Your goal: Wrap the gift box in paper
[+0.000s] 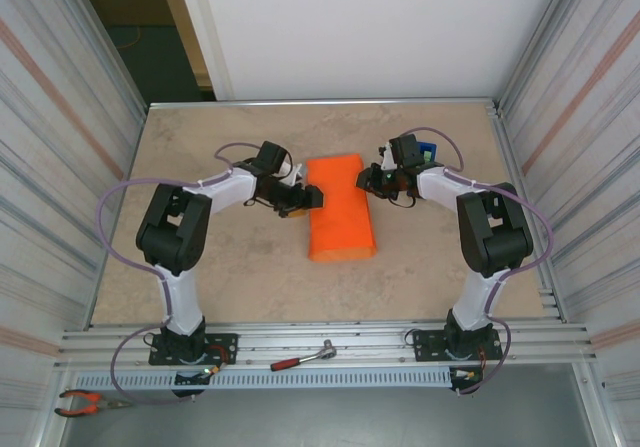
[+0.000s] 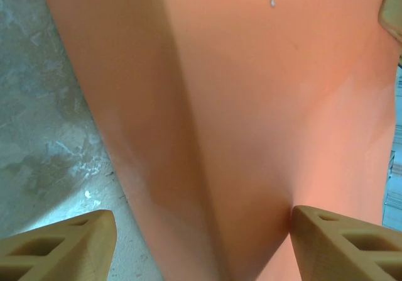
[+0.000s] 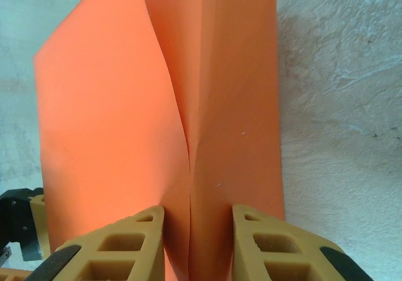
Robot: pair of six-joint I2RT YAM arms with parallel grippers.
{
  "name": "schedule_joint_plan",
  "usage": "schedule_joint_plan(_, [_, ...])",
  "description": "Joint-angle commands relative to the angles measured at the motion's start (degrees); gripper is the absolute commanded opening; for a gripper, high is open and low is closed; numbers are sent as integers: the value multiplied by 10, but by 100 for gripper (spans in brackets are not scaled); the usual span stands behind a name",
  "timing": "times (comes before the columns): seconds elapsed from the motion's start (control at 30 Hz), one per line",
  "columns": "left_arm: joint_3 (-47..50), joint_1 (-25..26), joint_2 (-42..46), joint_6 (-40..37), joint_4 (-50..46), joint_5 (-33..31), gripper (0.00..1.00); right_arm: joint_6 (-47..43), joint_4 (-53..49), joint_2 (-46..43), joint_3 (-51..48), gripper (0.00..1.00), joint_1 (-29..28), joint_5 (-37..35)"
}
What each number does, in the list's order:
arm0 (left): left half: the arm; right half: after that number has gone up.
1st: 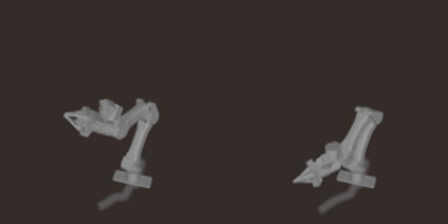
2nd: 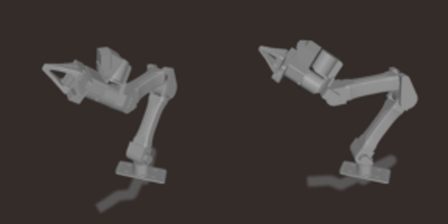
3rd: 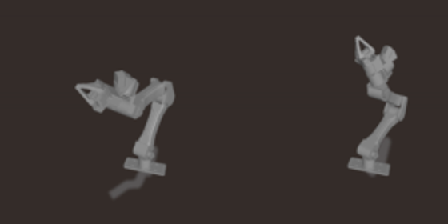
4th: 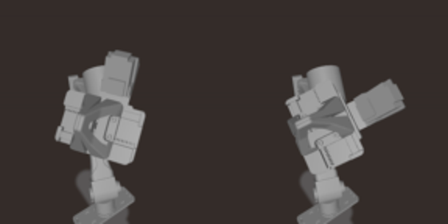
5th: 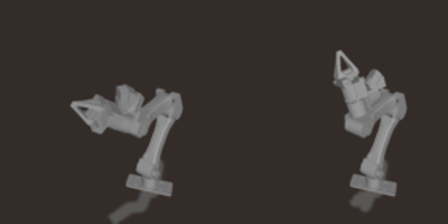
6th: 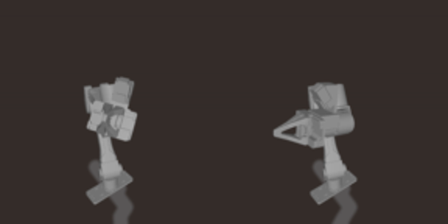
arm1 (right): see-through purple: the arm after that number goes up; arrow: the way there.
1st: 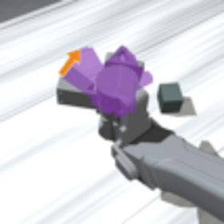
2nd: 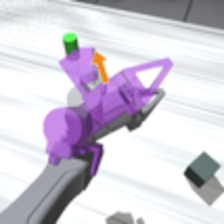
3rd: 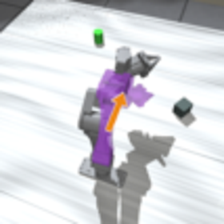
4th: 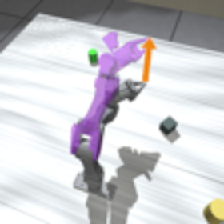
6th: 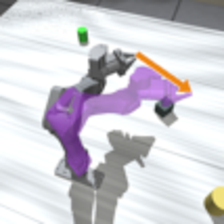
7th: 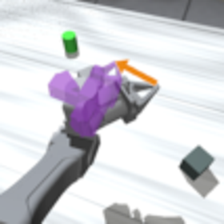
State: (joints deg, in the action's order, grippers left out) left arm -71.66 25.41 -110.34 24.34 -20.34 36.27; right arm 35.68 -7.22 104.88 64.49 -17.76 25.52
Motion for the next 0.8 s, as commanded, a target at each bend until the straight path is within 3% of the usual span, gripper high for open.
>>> schedule_joint_plan(0.0, [2,11,11,-20,-16,-10,74,17,-56,17,-26,26,-18,-17])
schedule_joint_plan(0.17, [20,16,30,18,29,19,75,18,-56,17,-27,26,-21,-18])
schedule_joint_plan(0.43, [25,18,10,34,53,13,76,20,-55,16,-29,25,-24,-19])
schedule_joint_plan(0.77, [31,18,-12,-8,-47,-93,72,24,-61,10,-16,26,-23,-8])
